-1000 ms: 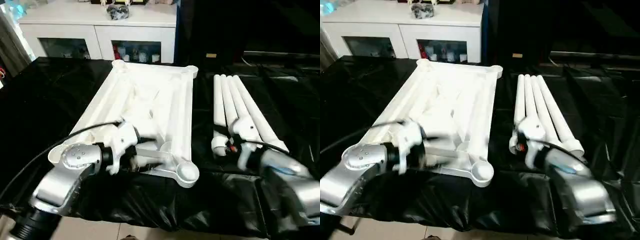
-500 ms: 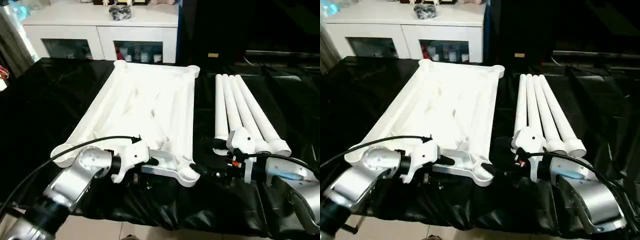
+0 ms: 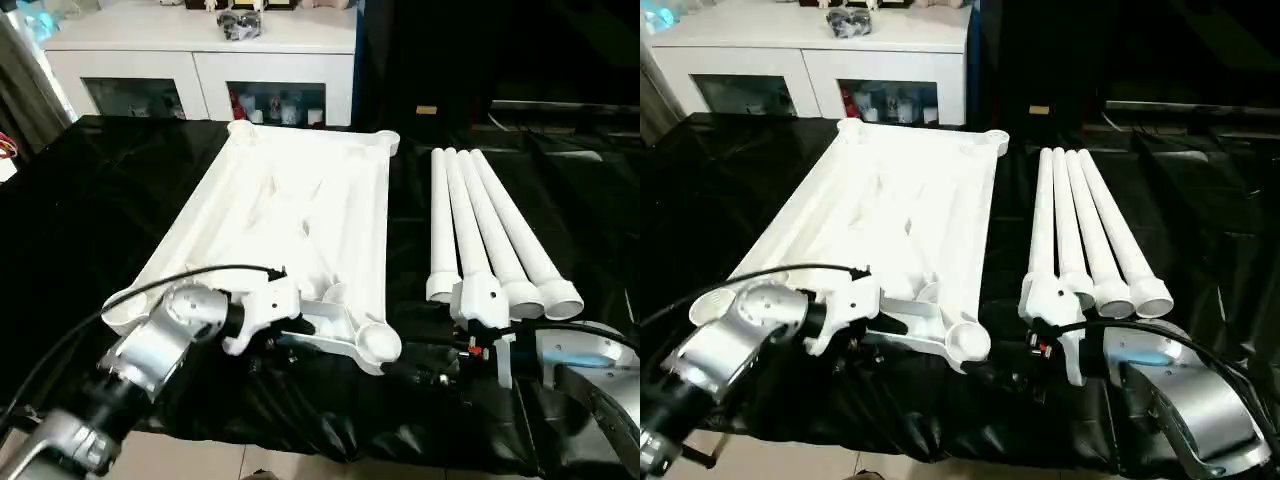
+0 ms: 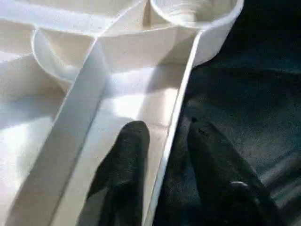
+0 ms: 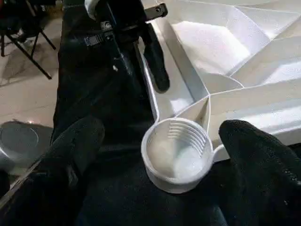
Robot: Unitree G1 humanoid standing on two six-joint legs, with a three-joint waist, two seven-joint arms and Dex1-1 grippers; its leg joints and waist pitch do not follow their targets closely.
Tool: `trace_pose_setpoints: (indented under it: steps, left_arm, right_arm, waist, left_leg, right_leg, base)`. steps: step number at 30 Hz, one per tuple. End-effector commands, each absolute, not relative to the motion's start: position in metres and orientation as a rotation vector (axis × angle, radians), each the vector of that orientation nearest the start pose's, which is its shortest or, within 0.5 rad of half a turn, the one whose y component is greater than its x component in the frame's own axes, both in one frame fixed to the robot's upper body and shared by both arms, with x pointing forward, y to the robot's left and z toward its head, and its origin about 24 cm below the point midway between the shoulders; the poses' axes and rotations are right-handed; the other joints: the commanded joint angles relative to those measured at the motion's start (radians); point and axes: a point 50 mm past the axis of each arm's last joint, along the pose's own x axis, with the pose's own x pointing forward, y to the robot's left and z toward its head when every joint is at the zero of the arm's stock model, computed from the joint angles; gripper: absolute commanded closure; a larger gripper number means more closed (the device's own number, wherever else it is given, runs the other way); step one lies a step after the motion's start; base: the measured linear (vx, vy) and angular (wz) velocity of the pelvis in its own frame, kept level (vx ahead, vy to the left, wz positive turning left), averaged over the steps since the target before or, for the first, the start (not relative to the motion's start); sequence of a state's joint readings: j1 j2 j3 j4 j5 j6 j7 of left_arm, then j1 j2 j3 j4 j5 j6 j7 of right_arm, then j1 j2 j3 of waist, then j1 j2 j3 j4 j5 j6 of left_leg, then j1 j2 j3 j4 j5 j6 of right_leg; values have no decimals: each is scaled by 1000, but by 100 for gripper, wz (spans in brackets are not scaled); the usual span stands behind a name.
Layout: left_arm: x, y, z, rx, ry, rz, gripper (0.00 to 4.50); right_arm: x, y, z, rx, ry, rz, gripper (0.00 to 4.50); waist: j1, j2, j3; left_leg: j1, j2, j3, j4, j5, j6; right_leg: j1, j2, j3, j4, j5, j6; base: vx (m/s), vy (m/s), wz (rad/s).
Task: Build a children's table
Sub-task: Move table base
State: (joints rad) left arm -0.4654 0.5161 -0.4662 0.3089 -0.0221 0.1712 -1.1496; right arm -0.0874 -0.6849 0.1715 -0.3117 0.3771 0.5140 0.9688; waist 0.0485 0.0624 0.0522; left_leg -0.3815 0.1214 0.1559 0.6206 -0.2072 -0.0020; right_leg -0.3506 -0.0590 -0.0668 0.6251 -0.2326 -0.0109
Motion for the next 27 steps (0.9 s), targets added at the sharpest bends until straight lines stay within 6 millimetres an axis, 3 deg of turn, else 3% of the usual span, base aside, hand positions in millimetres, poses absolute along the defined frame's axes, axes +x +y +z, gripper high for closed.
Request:
trace_pose_setpoints:
  steps: [1,8,11,16,20,21,24,27]
  left_arm:
    - [286,136,44,583,512,-1411,317]
    - [288,132,43,568,519,-1439,376]
    - [287,131,43,547,521,-1447,392]
    - [279,129,46,482,524,-1438,416]
    - [268,130,48,438,529,-1393,441]
    - [265,130,48,433,532,-1378,444]
    - [257,131,47,429,538,-1301,448]
    - [255,132,46,424,550,-1204,448]
  right_arm:
    - [225,-165,91,-253,400,1211,9]
    - [224,-164,89,-275,414,1216,9]
    - [223,-164,88,-270,413,1216,9]
    - [221,-163,87,-272,414,1215,9]
    - [219,-163,87,-270,410,1209,9]
    - [219,-163,87,-269,409,1207,9]
    - [218,-163,86,-269,408,1201,9]
    - [219,-162,86,-269,407,1198,9]
  waist:
    - [4,-4,-51]
    - [8,-8,-50]
    - [10,-5,-52]
    - [3,-1,-52]
    - [-7,-5,-53]
    - [-9,-5,-50]
    - [-11,-5,-45]
    - [-15,-17,-41]
  left_leg:
    - [18,121,-53,-93,-240,34]
    - [19,123,-51,-94,-249,29]
    - [18,124,-52,-95,-229,33]
    - [15,124,-53,-94,-225,37]
    - [13,127,-54,-95,-203,50]
    - [11,124,-52,-94,-201,62]
    - [13,121,-51,-92,-234,57]
    - [12,121,-52,-94,-244,50]
  right_leg:
    - [25,-124,72,-82,-143,-256]
    - [24,-127,73,-82,-146,-263]
    - [25,-126,73,-80,-132,-260]
    - [28,-128,72,-77,-101,-273]
    - [32,-126,70,-71,-48,-285]
    - [30,-124,70,-74,-60,-281]
    - [28,-124,71,-84,-161,-270]
    - [25,-122,71,-89,-218,-255]
  base:
    - [0,0,0]
    - [0,0,0]
    - [0,0,0]
    - [0,0,0]
    - [0,0,0]
    - [0,0,0]
    - [0,0,0]
    - [0,0,0]
